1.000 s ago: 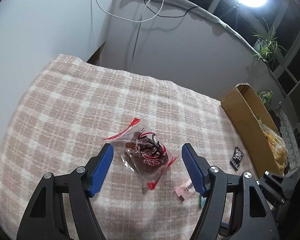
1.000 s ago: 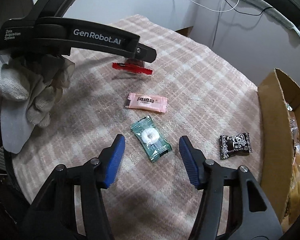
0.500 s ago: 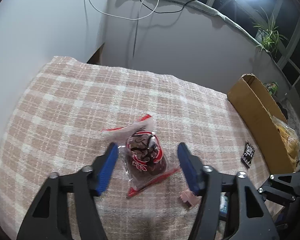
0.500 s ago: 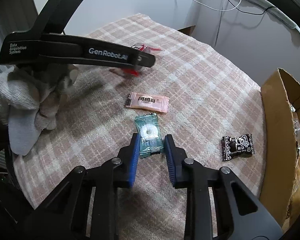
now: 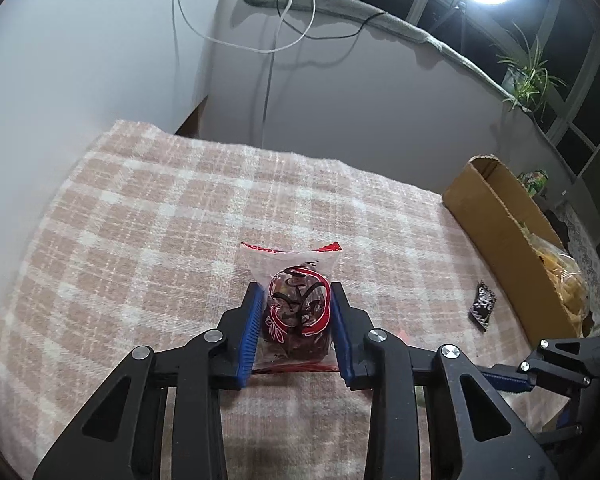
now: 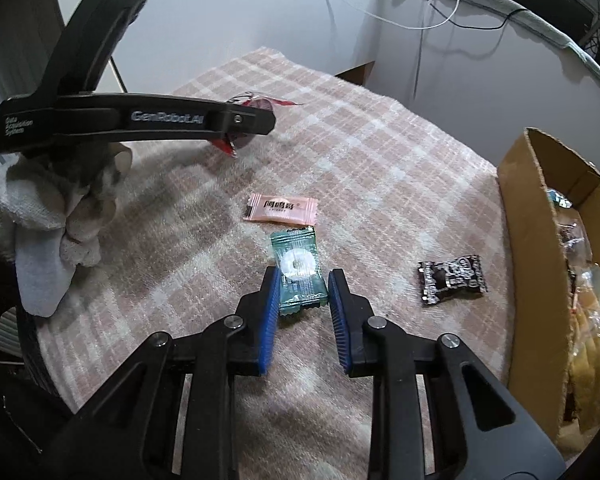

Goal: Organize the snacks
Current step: 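Carry the candy bag and teal mint toward the box with both tools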

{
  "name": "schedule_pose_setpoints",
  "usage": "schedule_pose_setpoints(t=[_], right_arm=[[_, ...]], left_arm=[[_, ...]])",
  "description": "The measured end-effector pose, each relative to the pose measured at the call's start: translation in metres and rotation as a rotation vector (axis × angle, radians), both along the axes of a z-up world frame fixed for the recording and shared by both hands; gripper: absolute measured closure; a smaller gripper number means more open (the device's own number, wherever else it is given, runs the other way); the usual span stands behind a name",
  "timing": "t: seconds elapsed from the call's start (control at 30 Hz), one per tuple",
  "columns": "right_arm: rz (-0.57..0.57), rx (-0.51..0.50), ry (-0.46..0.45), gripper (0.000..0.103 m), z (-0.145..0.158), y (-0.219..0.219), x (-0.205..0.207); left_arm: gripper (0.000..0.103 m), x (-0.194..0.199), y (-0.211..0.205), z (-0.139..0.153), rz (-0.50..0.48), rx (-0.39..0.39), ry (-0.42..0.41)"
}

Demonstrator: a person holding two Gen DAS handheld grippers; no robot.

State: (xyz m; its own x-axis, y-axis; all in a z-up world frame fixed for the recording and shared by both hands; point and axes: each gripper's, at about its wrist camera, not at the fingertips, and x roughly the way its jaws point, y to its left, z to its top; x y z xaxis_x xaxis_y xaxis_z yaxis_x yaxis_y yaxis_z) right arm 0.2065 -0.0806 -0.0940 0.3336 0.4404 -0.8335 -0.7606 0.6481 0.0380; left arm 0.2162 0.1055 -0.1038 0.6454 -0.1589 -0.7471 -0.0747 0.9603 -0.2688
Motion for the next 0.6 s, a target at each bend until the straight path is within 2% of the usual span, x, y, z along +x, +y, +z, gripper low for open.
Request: schedule_pose_setpoints(t=[0.27,0.6], right_arm=[[-0.047,0.06,-0.054,0.077,0.031,-0.027,-0.002],[-0.157,0.143,-0.103,0.077,0.069,-0.084,0.02]], left_arm=[[0.072,-0.012,-0.01,0.031,-0.031,0.003,-0.07],[0.072,0.001,-0.049,0.057,-0.101,-0.002,-0.118]])
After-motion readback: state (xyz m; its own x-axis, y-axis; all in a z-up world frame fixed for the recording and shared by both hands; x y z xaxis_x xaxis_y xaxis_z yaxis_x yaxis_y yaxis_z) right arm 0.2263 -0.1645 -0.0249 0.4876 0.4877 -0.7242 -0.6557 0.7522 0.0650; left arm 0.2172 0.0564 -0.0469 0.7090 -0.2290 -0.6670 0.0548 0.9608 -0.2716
